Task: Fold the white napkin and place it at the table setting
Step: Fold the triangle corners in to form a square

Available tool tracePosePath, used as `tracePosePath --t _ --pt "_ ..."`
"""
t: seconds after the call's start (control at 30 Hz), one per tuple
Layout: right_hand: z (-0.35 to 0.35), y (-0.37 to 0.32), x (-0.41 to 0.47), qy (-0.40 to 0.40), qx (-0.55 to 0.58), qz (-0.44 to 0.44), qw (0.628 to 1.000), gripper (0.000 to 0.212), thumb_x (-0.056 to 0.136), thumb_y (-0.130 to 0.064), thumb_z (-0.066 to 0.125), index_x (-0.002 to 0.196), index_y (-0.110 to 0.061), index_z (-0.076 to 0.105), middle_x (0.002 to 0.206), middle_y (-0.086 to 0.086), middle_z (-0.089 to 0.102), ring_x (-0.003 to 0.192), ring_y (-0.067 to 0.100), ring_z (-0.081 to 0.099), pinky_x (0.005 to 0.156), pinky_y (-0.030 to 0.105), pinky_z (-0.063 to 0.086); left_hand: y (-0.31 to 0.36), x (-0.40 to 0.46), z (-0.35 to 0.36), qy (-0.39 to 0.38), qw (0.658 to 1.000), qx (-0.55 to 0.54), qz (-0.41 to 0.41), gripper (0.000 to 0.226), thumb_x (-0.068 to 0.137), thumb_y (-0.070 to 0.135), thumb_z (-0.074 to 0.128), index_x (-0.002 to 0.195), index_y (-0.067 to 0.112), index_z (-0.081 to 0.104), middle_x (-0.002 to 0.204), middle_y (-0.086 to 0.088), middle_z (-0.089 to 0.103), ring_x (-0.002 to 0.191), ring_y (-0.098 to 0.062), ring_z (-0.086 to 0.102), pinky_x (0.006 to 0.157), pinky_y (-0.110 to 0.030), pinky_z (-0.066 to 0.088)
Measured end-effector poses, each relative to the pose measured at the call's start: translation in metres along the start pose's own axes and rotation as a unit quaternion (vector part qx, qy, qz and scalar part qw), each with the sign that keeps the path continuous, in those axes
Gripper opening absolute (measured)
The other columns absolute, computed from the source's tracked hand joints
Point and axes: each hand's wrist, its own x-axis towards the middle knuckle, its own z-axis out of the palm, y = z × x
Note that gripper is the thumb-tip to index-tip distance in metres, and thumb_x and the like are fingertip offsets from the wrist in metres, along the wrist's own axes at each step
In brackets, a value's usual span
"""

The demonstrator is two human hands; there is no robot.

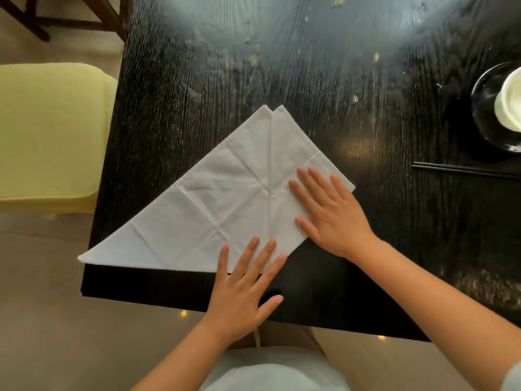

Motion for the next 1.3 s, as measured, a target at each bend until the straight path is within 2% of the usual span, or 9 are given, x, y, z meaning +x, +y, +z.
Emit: tracePosePath --t 0.4,0.5,0.6,0.67,0.77,0.87,0.93,1.17,1.3 --pt "-0.004 0.029 0.017 0.005 -0.008 0.04 0.999 0.067 0.094 -0.051 0.019 0.149 -0.018 -0.001 0.156 0.001 -0.002 0.144 0.015 -0.004 0.116 0.04 -0.001 -0.013 -0.022 0.003 0.004 0.998 0.044 0.046 0.069 0.092 0.058 0.03 0.149 0.023 0.018 0.157 0.001 0.019 0.145 -0.022 0.011 0.11 -0.061 0.006" --pt "-0.007 0.018 0.017 0.01 -0.007 0.08 0.997 0.067 0.094 -0.052 0.018 0.149 -0.018 -0.003 0.156 0.001 -0.004 0.143 0.014 -0.007 0.114 0.048 -0.007 -0.009 -0.023 -0.004 -0.006 0.999 0.028 0.031 0.068 0.092 0.057 0.031 0.149 0.023 0.018 0.157 0.0 0.017 0.144 -0.022 0.01 0.109 -0.06 0.008" --pt "-0.011 -0.015 0.022 0.038 0.004 0.09 0.995 0.069 0.094 -0.054 0.022 0.149 -0.018 0.002 0.156 0.0 -0.006 0.143 0.016 -0.009 0.112 0.054 -0.01 0.001 -0.025 -0.013 0.077 0.993 -0.07 -0.057 0.062 0.095 0.046 0.031 0.149 0.023 0.013 0.157 -0.001 0.012 0.145 -0.021 0.011 0.113 -0.051 0.003" --pt "-0.014 -0.046 0.027 0.057 0.025 0.057 0.996 0.066 0.094 -0.054 0.022 0.15 -0.023 0.002 0.157 0.001 -0.006 0.144 0.018 -0.01 0.112 0.053 -0.011 0.005 -0.027 -0.024 0.2 0.92 -0.265 -0.208 0.059 0.095 0.04 0.032 0.148 0.025 0.012 0.158 0.002 0.009 0.145 -0.012 0.007 0.119 -0.031 0.004" --pt "-0.018 -0.088 0.036 0.056 0.047 -0.005 0.997 0.062 0.095 -0.052 0.018 0.149 -0.026 0.004 0.158 0.002 -0.002 0.145 0.02 -0.007 0.113 0.054 -0.007 -0.009 -0.031 -0.046 0.349 0.676 -0.486 -0.431 0.057 0.096 0.037 0.039 0.147 0.032 0.016 0.156 0.015 0.007 0.135 0.012 0.018 0.101 -0.001 0.024" --pt "-0.017 -0.117 0.041 0.029 0.044 -0.049 0.997 0.061 0.096 -0.052 0.017 0.149 -0.027 0.003 0.159 0.004 0.001 0.145 0.023 -0.007 0.113 0.054 -0.007 -0.045 -0.037 -0.057 0.401 0.477 -0.593 -0.51 0.04 0.099 0.021 0.042 0.138 0.025 0.037 0.146 0.0 0.036 0.127 -0.001 0.042 0.101 -0.021 0.039" --pt "-0.014 -0.13 0.043 0.022 0.039 -0.075 0.996 0.061 0.095 -0.051 0.018 0.15 -0.027 0.004 0.159 0.005 0.002 0.145 0.024 -0.007 0.113 0.055 -0.006 -0.067 -0.042 -0.062 0.404 0.397 -0.631 -0.53 0.033 0.098 0.016 0.044 0.13 0.01 0.044 0.136 -0.008 0.049 0.115 -0.006 0.052 0.1 -0.032 0.044" --pt "-0.002 -0.15 0.044 0.005 0.024 -0.108 0.994 0.061 0.094 -0.048 0.015 0.149 -0.023 0.015 0.158 0.008 0.012 0.144 0.028 0.005 0.113 0.055 0.001 -0.12 -0.065 -0.061 0.401 0.33 -0.608 -0.601 0.012 0.09 0.019 0.061 0.102 0.017 0.063 0.096 0.002 0.068 0.087 -0.008 0.066 0.064 -0.02 0.05" --pt "0.001 -0.148 0.045 0.016 0.024 -0.111 0.993 0.061 0.094 -0.048 0.017 0.149 -0.022 0.017 0.157 0.009 0.015 0.144 0.028 0.009 0.113 0.055 0.004 -0.133 -0.074 -0.057 0.354 0.357 -0.589 -0.632 0.004 0.09 0.017 0.06 0.091 0.017 0.064 0.087 0.003 0.07 0.076 -0.007 0.067 0.051 -0.019 0.038"
